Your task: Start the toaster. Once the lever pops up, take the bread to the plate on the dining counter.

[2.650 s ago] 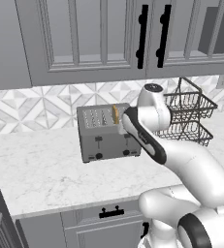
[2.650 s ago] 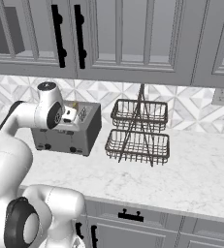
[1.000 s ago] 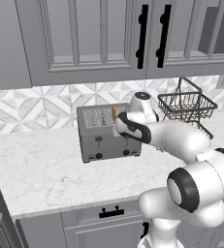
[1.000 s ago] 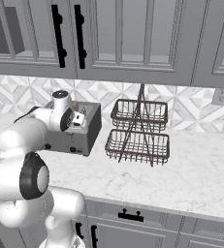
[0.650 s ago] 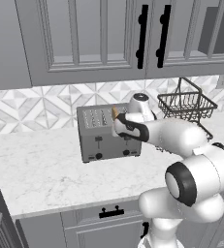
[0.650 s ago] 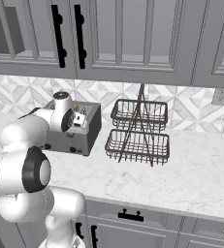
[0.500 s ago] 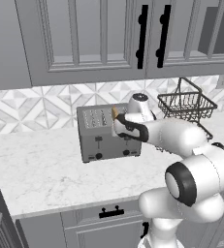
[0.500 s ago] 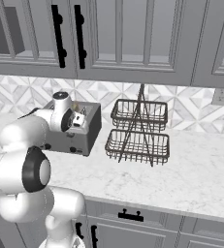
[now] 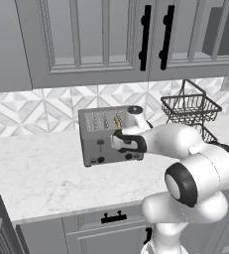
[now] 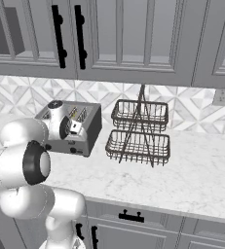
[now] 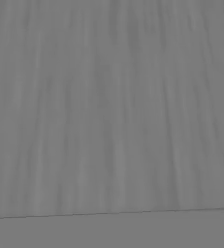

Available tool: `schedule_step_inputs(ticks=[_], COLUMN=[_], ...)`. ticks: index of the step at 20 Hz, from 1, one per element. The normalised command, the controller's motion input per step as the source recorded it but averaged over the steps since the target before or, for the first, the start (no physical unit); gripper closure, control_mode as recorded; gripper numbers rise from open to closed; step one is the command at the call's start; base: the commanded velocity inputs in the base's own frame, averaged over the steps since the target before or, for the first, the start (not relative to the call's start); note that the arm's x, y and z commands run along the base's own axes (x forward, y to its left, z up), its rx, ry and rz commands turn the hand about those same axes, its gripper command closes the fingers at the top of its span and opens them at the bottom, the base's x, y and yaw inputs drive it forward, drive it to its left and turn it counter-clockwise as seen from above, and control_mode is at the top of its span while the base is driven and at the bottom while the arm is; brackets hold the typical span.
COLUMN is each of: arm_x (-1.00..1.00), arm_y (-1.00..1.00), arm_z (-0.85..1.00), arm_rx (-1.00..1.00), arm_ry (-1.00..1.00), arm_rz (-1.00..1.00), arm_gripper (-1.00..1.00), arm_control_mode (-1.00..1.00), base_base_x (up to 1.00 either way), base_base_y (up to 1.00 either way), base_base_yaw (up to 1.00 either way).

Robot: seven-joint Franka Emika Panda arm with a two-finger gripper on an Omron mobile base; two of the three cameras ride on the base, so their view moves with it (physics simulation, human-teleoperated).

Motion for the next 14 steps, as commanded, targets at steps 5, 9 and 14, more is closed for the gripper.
schedule_step_inputs(ticks=[5,9,14], arm_x=[-0.63,-0.92,-0.52], arm_y=[0.0,0.0,0.0], arm_z=[-0.39,0.73,0.9], arm_rx=[0.0,-0.01,-0.07], arm_ry=[-0.14,-0.41,-0.33], arm_rz=[-0.06,0.0,0.0], arm_gripper=[1.0,1.0,1.0], arm_control_mode=[-1.0,-1.0,-1.0], base_base_x=[0.0,0.0,0.0], base_base_y=[0.0,0.0,0.0], base_base_yaw=[0.0,0.0,0.0])
